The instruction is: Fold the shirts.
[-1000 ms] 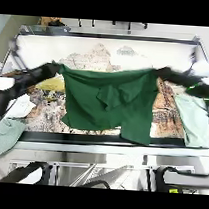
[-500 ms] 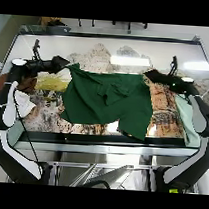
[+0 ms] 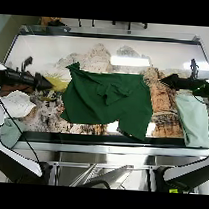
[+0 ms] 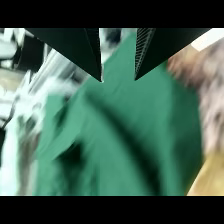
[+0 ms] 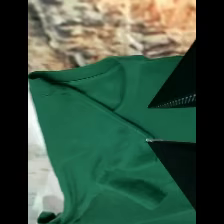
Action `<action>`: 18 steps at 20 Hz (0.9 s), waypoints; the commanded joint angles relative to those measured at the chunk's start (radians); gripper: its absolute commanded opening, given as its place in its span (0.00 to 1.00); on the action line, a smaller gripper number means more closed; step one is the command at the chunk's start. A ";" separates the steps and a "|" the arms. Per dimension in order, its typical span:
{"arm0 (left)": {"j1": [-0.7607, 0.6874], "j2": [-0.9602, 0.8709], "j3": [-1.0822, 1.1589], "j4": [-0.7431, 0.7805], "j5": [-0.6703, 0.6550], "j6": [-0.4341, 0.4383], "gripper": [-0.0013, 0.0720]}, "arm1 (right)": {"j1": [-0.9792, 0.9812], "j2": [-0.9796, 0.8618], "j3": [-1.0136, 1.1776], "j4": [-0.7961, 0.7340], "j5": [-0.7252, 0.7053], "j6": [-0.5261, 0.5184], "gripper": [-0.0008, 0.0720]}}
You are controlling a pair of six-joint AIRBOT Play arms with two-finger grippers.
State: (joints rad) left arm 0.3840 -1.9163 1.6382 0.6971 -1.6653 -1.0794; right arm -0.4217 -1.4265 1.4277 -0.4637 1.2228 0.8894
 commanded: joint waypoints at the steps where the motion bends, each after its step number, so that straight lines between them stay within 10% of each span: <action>1: 0.008 0.023 -0.162 0.199 0.002 0.032 0.35 | -0.019 0.054 -0.111 -0.015 0.038 -0.026 0.32; 3: -0.014 0.022 -0.229 0.206 0.061 0.041 0.53 | -0.014 0.060 -0.140 -0.015 0.038 -0.028 0.32; 16: -0.279 0.024 -0.378 0.278 0.141 0.077 0.49 | 0.014 0.063 -0.146 -0.011 0.050 -0.037 0.32; 18: -0.282 0.026 -0.373 0.276 0.120 0.075 0.04 | 0.013 0.063 -0.146 -0.011 0.066 -0.037 0.32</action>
State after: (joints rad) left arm 0.1265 -1.8927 1.2716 0.9627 -1.5311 -1.0054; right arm -0.4088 -1.3632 1.2823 -0.4747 1.2720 0.8547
